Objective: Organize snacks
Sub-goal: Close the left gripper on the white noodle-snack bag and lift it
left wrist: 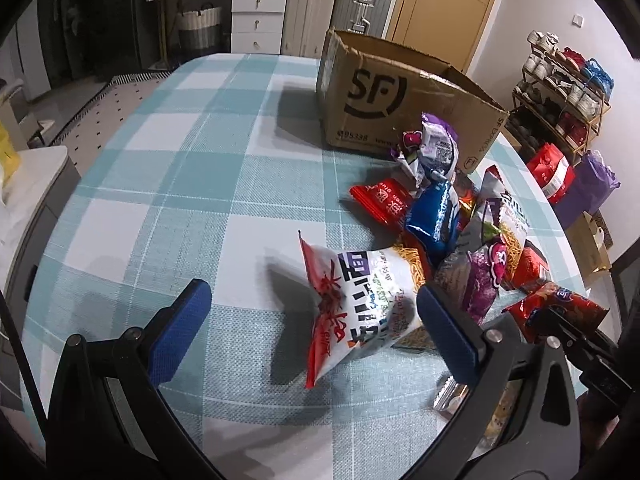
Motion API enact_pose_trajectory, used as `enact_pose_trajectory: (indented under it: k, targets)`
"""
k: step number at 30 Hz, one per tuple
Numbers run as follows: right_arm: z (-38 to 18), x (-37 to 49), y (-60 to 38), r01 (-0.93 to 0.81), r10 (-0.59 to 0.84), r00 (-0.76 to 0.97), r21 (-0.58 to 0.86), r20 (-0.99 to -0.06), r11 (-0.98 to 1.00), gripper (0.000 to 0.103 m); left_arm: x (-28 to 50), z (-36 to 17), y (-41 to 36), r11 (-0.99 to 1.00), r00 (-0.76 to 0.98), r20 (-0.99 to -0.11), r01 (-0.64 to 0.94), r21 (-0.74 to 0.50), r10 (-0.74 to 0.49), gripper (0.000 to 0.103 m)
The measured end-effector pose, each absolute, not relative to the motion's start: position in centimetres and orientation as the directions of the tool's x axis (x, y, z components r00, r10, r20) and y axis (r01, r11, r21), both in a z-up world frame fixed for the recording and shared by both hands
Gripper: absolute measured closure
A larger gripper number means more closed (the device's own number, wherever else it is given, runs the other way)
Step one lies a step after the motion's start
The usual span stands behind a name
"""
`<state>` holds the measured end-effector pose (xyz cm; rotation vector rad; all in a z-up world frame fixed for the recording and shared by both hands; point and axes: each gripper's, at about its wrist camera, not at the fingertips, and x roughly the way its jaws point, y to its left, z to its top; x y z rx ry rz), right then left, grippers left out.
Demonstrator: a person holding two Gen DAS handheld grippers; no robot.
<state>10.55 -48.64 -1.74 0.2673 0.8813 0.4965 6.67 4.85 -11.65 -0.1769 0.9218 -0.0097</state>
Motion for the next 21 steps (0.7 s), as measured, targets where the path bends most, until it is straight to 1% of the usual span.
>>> enact_pose_trajectory:
  k: [12,14,17,20,21]
  targets:
    - [-2.1,11.1,-48.4,-0.301,0.510,0.529,0.413,-0.678,0.860,0.053,8.1,-13.1,4.6,0.977,0.590,-0.793,-0.036,-0.211,-0.150,0.001]
    - [-2.0,11.1,-48.1,-0.303,0.502,0.530,0.401,-0.683,0.865,0.053,8.4,-13.4,4.6,0.969,0.582,-0.791,-0.019,-0.244,-0.188,0.005]
    - [-1.8,11.1,-47.8,-0.312,0.495,0.531,0.385,-0.687,0.869,0.053,9.0,-14.1,4.4,0.951,0.557,-0.787,0.019,-0.309,-0.266,0.014]
    - [-1.5,11.0,-47.6,-0.317,0.480,0.538,0.361,-0.693,0.877,0.053,9.4,-14.7,4.3,0.939,0.563,-0.768,0.047,-0.340,-0.306,0.017]
    - [-1.5,11.0,-47.5,-0.316,0.472,0.541,0.352,-0.696,0.881,0.053,9.4,-14.9,4.1,0.940,0.566,-0.765,0.057,-0.337,-0.308,0.025]
